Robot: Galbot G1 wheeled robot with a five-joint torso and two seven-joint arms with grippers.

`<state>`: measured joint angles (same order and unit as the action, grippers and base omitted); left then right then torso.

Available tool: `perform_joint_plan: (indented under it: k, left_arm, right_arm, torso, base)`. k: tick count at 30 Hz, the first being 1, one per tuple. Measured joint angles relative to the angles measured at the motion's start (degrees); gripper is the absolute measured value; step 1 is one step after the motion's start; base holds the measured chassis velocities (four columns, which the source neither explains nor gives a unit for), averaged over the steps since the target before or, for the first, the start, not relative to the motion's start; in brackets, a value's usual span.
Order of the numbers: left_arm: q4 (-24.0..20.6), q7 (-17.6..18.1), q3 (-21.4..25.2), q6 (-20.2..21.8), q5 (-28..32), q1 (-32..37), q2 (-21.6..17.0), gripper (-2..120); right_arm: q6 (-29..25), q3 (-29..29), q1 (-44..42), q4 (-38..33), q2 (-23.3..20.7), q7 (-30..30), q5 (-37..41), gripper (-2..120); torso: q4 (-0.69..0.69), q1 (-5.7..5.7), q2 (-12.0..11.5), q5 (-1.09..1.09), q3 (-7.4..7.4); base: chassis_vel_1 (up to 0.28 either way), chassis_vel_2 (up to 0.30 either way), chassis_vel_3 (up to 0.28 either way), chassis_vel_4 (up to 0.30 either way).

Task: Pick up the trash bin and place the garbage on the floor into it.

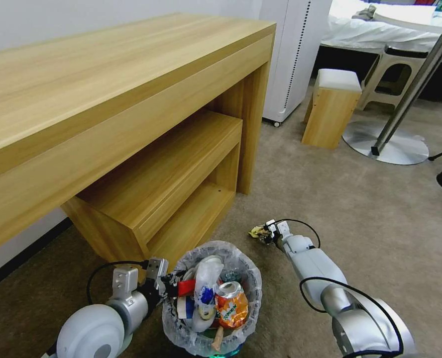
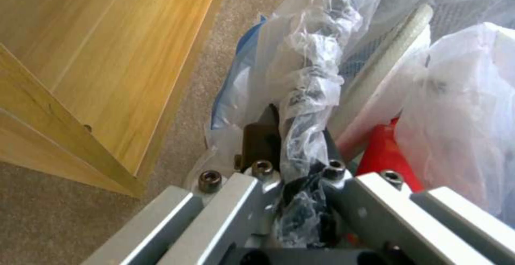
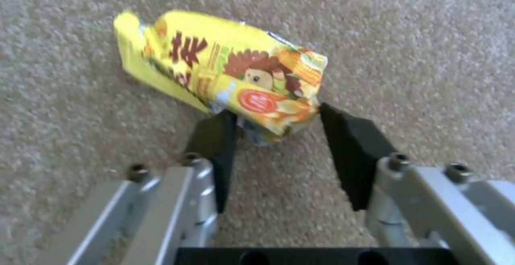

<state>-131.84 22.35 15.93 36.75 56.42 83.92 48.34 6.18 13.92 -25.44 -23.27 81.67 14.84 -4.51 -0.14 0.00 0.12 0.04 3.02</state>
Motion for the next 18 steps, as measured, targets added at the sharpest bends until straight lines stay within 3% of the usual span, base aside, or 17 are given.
perform_joint_plan:
  k: [1, 6, 9, 11, 14, 15, 17, 18]
  left_arm:
    - [-0.09, 0.0, 0.01, 0.0, -0.03, 0.03, 0.02, 0]
    - [-0.15, 0.0, 0.07, -0.04, -0.04, 0.11, 0.02, 0]
    - [-0.15, 0.0, 0.16, -0.18, -0.24, 0.27, 0.01, 0]
    - [-0.12, 0.0, 0.17, -0.22, -0.36, 0.35, 0.02, 0]
    - [0.5, -0.03, 0.27, -0.4, -0.85, 0.67, 0.21, 0]
    - [0.5, -0.03, 0.27, -0.4, -0.85, 0.67, 0.21, 0]
    - [0.77, -0.02, 0.46, -0.45, -0.93, 0.98, 0.4, 0]
    - [0.77, -0.02, 0.46, -0.45, -0.93, 0.98, 0.4, 0]
  right_arm:
    - [0.02, -0.02, -0.24, -0.37, -0.25, 0.0, -0.04, 33]
    - [0.04, -0.12, -0.81, -1.4, -0.81, 0.06, 0.35, 21]
    - [-0.07, -0.73, -2.56, -5.28, -2.06, 1.25, 3.32, 6]
    - [-0.15, -1.62, -3.61, -7.83, -2.77, 2.09, 5.43, 2]
    - [-0.35, -6.17, -8.92, -22.29, -6.36, 6.83, 17.53, 0]
    - [-0.35, -6.17, -8.92, -22.29, -6.36, 6.83, 17.53, 0]
    - [-0.55, -8.0, -12.31, -32.47, -9.49, 10.19, 23.9, 0]
    - [-0.55, -8.0, -12.31, -32.47, -9.49, 10.19, 23.9, 0]
  torso:
    - [0.0, 0.0, 0.0, 0.0, 0.0]
    - [0.0, 0.0, 0.0, 0.0, 0.0]
    - [0.0, 0.0, 0.0, 0.0, 0.0]
    - [0.0, 0.0, 0.0, 0.0, 0.0]
    - [0.0, 0.0, 0.0, 0.01, 0.0]
    - [0.0, 0.0, 0.0, 0.01, 0.0]
    - [0.02, 0.0, 0.0, 0.01, 0.0]
    - [0.02, 0.0, 0.0, 0.01, 0.0]
  base:
    - [0.0, 0.0, 0.0, 0.0]
    - [0.0, 0.0, 0.0, 0.0]
    - [0.0, 0.0, 0.0, 0.0]
    - [0.0, 0.0, 0.0, 0.0]
    - [0.0, 0.0, 0.0, 0.0]
    - [0.0, 0.0, 0.0, 0.0]
    - [0.0, 0.0, 0.0, 0.0]
    - [0.0, 0.0, 0.0, 0.0]
